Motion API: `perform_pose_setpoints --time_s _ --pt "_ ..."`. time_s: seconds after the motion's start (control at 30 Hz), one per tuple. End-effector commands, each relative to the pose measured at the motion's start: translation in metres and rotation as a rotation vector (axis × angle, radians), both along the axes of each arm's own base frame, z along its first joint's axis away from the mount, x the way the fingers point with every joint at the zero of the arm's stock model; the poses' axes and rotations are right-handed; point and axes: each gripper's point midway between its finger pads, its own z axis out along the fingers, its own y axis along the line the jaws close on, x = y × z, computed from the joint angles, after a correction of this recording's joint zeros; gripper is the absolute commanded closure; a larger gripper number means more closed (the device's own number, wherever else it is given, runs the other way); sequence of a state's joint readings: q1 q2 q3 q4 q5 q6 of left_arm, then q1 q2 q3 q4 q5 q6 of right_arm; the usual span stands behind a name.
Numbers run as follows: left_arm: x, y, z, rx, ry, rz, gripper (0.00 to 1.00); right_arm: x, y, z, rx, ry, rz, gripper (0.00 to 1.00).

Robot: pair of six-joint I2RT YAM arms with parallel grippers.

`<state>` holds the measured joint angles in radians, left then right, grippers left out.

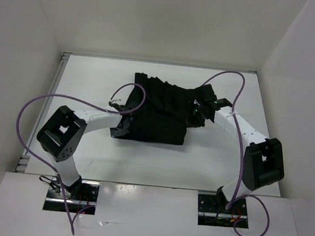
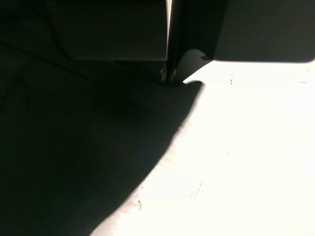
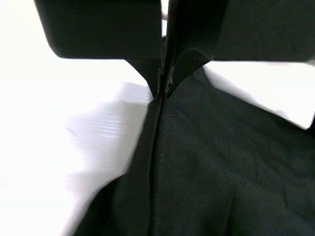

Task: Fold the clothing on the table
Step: Flatten the skirt out

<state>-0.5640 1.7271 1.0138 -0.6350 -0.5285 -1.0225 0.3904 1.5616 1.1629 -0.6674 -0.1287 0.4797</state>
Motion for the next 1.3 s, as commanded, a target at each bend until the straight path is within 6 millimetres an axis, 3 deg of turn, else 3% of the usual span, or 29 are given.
perform_pose_setpoints --time_s 0.0,0.2,0.33,0.43,0.47,0.5,0.53,0.6,0.67,0.73,0.8,0.9,1.13,1.27 --pt "-0.009 0.007 -0.020 0.022 0.067 0.016 1.00 -0.002 -0.038 0.006 -0.115 -0.030 -0.076 1.00" --pt "-0.006 0.005 -0.018 0.018 0.059 0.016 1.00 -0.009 -0.070 -0.005 -0.187 0.007 -0.171 1.00" --pt "-0.006 0.007 -0.013 0.032 0.074 -0.021 1.00 -0.016 -0.079 -0.021 -0.222 0.049 -0.194 1.00" --pt "-0.004 -0.029 0.018 -0.078 0.049 -0.171 0.96 -0.020 -0.084 -0.031 -0.254 0.095 -0.220 1.00" --pt "0.004 -0.046 0.047 -0.152 -0.017 -0.216 0.89 -0.020 -0.087 -0.038 -0.262 0.117 -0.226 1.00" --pt "0.004 -0.055 0.063 -0.208 -0.041 -0.250 0.80 -0.020 -0.087 -0.041 -0.266 0.126 -0.225 1.00" --pt "0.002 -0.076 0.094 -0.335 -0.101 -0.337 0.58 -0.021 -0.087 -0.046 -0.273 0.142 -0.223 1.00" --pt "0.004 -0.092 0.135 -0.446 -0.193 -0.400 0.46 -0.025 -0.087 -0.053 -0.275 0.168 -0.217 1.00" --pt "0.004 -0.092 0.173 -0.513 -0.289 -0.423 0.41 -0.026 -0.087 -0.056 -0.276 0.181 -0.225 1.00" --pt "0.006 -0.081 0.189 -0.511 -0.338 -0.402 0.41 -0.028 -0.090 -0.059 -0.279 0.200 -0.242 0.78" --pt "0.013 -0.067 0.188 -0.476 -0.347 -0.366 0.41 -0.026 -0.088 -0.052 -0.262 0.191 -0.249 0.56" --pt "0.016 -0.065 0.178 -0.465 -0.325 -0.363 0.41 -0.024 -0.087 -0.041 -0.251 0.172 -0.259 0.41" --pt "0.030 -0.072 0.173 -0.477 -0.337 -0.383 0.41 -0.030 -0.081 -0.056 -0.236 0.231 -0.251 0.39" --pt "0.034 -0.062 0.158 -0.456 -0.311 -0.358 0.41 -0.028 -0.072 -0.069 -0.194 0.250 -0.253 0.46"
